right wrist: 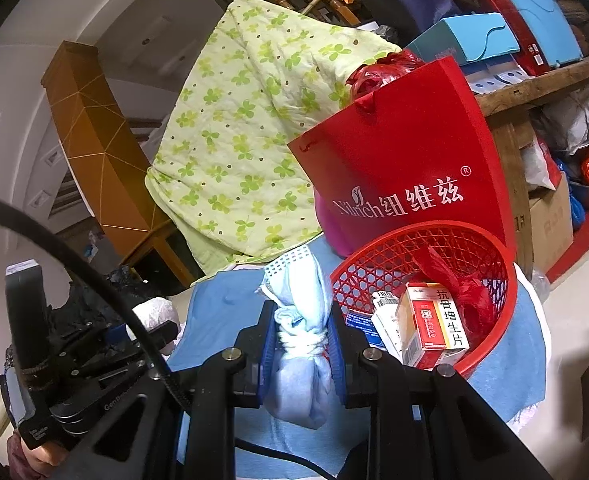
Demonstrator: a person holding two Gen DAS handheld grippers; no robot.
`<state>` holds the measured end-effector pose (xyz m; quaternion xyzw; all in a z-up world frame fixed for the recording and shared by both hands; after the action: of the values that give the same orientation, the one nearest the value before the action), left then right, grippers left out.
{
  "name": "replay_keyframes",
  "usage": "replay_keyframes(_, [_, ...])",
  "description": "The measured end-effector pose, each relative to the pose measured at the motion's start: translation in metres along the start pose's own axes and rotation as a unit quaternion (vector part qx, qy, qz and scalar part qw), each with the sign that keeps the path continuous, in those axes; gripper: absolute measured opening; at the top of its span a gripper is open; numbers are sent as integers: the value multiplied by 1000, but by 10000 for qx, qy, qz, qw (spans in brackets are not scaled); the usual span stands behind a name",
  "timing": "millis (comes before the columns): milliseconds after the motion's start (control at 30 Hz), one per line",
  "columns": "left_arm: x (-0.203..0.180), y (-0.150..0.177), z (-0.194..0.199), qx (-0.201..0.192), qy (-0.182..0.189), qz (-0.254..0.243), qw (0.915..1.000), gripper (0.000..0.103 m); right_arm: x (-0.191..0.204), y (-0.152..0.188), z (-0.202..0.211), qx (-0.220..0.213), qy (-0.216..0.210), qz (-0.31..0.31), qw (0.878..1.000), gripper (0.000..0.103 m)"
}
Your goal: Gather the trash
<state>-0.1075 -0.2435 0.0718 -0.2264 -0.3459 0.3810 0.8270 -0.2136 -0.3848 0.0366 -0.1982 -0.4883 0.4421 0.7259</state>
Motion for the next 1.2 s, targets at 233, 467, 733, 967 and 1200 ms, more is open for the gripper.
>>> replay_keyframes(233, [-4, 0, 0, 6, 25, -54, 10000, 39, -4, 0, 2, -16, 8, -47, 10000, 26])
replay_keyframes(467, [-10, 0, -1, 20, 33, -118, 9999, 39, -8, 1, 4, -32, 34, -92, 9999, 26])
replay_keyframes(733, [-17, 0, -2, 41, 56, -187, 9998, 39, -13, 2, 7, -53, 62, -147, 9999, 26])
replay_keyframes(967, [-22, 1, -4, 65, 75, -234, 9997, 39, -17, 3, 8, -57, 56, -198, 9998, 26])
replay_keyframes(1200, [-28, 1, -4, 70, 89, -291, 9995, 39, -22, 5, 8, -63, 66, -268, 9996, 26])
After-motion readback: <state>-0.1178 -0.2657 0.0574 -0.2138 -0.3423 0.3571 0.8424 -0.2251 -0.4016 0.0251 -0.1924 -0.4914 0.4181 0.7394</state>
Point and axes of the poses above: each gripper's, at about its wrist camera, not at the fingertips, and z roughly against the way its jaws point, x to its left, y to its underside, the point moved 7 cm from there along -z, roughly the way its jaws point, and after that the axes turned 12 degrees about x, right-handed, at the moved point
